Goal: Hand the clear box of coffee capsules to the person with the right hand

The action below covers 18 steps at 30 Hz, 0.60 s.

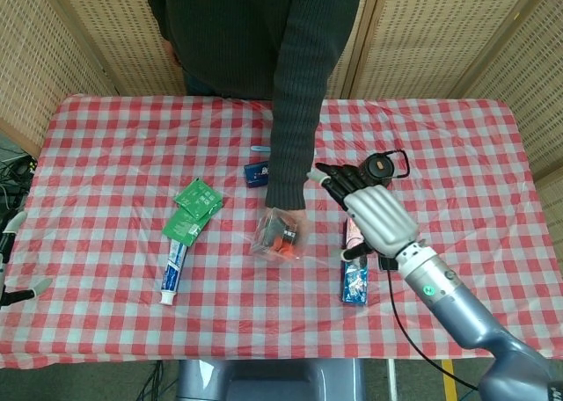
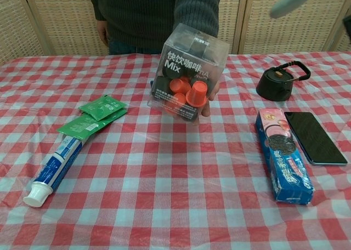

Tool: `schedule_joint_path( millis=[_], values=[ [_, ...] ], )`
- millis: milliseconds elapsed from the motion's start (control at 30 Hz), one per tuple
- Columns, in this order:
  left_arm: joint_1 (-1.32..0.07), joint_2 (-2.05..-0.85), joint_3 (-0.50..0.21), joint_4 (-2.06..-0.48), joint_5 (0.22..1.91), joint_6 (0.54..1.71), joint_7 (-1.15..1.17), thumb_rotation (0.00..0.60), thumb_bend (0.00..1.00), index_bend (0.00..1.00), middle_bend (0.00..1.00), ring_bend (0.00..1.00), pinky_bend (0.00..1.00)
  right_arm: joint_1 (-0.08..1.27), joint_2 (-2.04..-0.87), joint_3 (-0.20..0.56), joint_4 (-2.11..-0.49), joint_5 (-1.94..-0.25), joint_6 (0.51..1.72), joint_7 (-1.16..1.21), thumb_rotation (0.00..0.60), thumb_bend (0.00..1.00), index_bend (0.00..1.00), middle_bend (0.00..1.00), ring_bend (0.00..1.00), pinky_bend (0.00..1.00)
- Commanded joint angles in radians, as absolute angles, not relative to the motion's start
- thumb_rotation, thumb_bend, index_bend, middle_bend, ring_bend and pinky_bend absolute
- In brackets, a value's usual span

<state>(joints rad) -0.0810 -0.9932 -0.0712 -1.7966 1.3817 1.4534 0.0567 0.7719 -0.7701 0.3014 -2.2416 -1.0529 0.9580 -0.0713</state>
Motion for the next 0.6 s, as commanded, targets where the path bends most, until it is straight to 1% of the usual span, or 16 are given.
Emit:
schedule_joint_path(
  millis=[33, 133, 267, 367, 600],
  values=[
    [-0.067, -0.988, -0.060, -1.798, 1.408, 1.476, 0.044, 0.600, 0.00, 0.00, 0.00, 0.00, 0.00, 0.591, -0.673, 0.208, -2.176, -1.266, 1.032, 0.047, 0.600, 0.00, 0.00, 0.00, 0.00, 0.00],
    [-0.051, -0.983, -0.048, -1.800, 1.439, 1.504, 0.032, 0.600, 0.00, 0.00, 0.00, 0.00, 0.00, 0.493, -0.711, 0.137, -2.031, -1.452, 1.113, 0.144, 0.600, 0.00, 0.00, 0.00, 0.00, 0.00],
    [-0.030, -0.981, -0.035, -1.805, 1.479, 1.543, 0.023, 0.600, 0.00, 0.00, 0.00, 0.00, 0.00, 0.408, -0.800, 0.066, -1.849, -1.566, 1.203, 0.215, 0.600, 0.00, 0.00, 0.00, 0.00, 0.00],
    [-0.018, -0.984, -0.028, -1.804, 1.499, 1.563, 0.020, 0.600, 0.00, 0.00, 0.00, 0.00, 0.00, 0.357, -0.875, 0.032, -1.732, -1.606, 1.268, 0.255, 0.600, 0.00, 0.00, 0.00, 0.00, 0.00],
    [-0.008, -0.990, -0.021, -1.800, 1.513, 1.576, 0.021, 0.600, 0.00, 0.00, 0.00, 0.00, 0.00, 0.282, -1.014, 0.008, -1.540, -1.638, 1.384, 0.258, 0.600, 0.00, 0.00, 0.00, 0.00, 0.00]
  ],
)
